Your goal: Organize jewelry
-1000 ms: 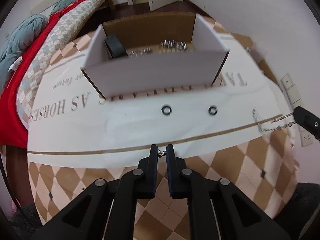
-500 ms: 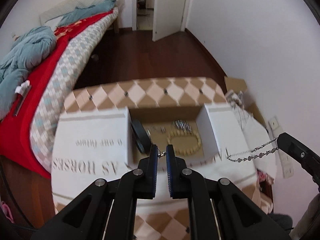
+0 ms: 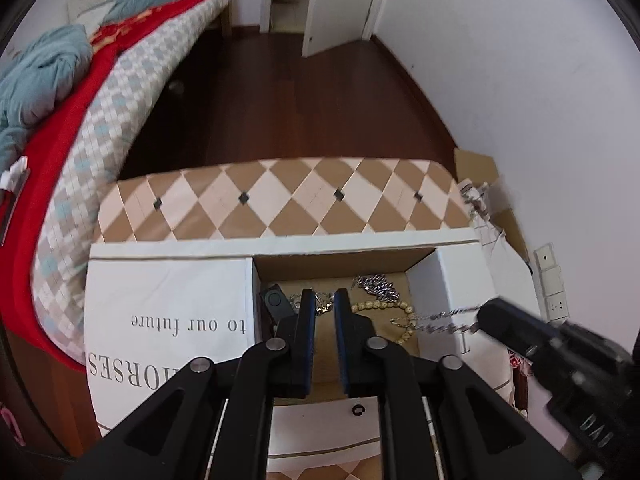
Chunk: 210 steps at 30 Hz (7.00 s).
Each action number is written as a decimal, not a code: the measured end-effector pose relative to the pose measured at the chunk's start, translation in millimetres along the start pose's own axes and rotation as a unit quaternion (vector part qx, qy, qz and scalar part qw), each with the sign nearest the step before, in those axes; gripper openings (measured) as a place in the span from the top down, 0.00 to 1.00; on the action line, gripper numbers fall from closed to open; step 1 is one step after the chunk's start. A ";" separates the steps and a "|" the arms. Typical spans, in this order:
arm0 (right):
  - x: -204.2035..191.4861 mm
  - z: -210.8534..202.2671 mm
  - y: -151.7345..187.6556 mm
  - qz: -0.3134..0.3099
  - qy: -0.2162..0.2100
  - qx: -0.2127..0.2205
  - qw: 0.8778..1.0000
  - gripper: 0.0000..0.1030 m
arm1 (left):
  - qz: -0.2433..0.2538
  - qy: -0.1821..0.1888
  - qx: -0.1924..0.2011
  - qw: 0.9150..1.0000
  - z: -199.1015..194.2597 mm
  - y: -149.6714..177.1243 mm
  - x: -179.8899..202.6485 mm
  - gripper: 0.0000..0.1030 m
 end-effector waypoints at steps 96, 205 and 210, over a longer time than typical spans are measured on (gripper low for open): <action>27.1 36.5 167.5 -0.088 0.201 0.002 0.976 0.70 | 0.022 -0.290 0.057 0.955 -41.0 157.1 -56.6 0.05; -88.9 -210.1 73.5 -0.117 0.205 0.108 0.966 0.00 | -0.001 -0.153 0.161 0.975 -252.9 93.0 -2.2 0.07; -111.0 -249.7 77.8 -0.126 0.194 0.128 0.964 0.00 | -0.005 -0.144 0.166 0.976 -283.3 105.4 4.4 0.07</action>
Point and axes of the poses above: each gripper's, at about its wrist camera, not at the fingertips, and z roughly the way its jaws point, x to its right, y to its underside, the point moved 1 cm from there along z, roughly the way its jaws point, and after that the axes turned 11 degrees about x, right-handed, at the moved point
